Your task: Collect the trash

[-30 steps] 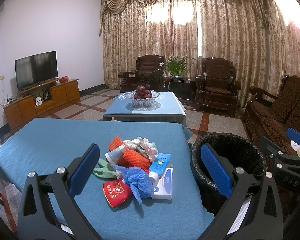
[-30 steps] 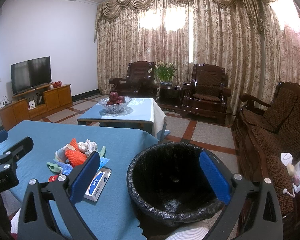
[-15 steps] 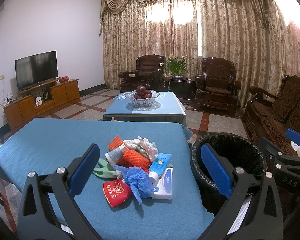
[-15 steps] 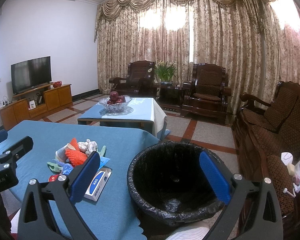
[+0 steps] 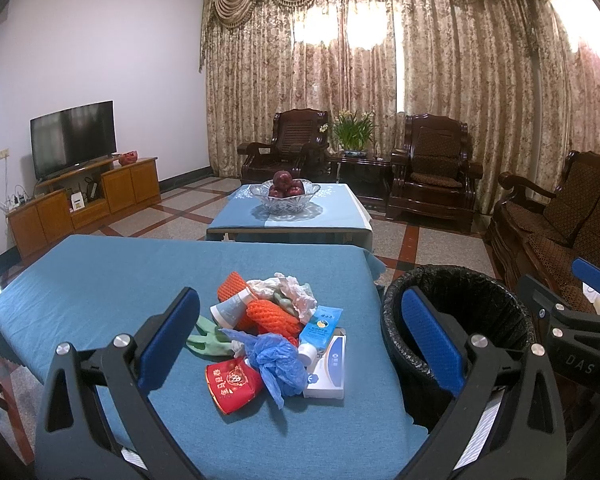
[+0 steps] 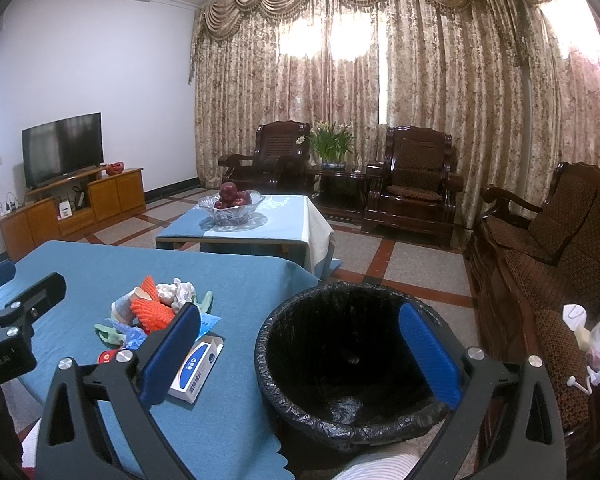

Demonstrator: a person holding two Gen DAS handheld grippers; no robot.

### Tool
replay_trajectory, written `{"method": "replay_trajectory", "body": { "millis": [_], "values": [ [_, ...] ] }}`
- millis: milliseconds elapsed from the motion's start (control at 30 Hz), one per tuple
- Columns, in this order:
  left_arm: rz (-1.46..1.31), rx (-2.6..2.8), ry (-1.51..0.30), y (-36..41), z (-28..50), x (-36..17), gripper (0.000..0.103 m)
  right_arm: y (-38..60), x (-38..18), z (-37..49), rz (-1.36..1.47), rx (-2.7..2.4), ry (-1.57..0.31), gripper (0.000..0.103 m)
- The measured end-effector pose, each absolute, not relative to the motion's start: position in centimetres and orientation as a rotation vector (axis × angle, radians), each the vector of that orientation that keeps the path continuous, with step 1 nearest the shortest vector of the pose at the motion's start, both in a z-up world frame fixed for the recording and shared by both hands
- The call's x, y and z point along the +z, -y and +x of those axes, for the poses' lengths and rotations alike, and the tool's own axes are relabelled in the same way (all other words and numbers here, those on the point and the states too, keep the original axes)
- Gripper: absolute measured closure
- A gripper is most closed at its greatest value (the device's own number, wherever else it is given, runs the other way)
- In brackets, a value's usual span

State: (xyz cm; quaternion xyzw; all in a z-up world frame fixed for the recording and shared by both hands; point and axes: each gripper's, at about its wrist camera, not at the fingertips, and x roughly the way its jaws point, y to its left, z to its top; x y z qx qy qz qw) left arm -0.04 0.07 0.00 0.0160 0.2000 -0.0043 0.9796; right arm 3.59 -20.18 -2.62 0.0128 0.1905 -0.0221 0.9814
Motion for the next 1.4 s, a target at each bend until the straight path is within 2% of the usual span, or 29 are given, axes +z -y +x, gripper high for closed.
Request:
{"method": "replay_trajectory", "body": {
  "millis": [500,1067,1200,1400],
  "values": [
    [0.025,-0.005,-0.408,-0.3,-0.8,0.8,0.005,18.6,-3.5,4.7,0.018,-0.026,-0.389,0.006],
    [0.062,0.199,-0.518,-8.2,4.6,-6.1,0.005,12.7,-7.1,8.7,-0.011,0.173,-0.467,0.006],
    [0.08,0.221,-0.566,-10.2,5.4,-8.7,0.005,10.4,-9.7,10.3,0.004,0.286,-0.527,0.02],
    [0.061,0.242,-0.657,-12.4,6.6,-11.9,0.005,7.9,-13.3,12.7,0.033,0.347,-0.612,0.031]
  ]
}}
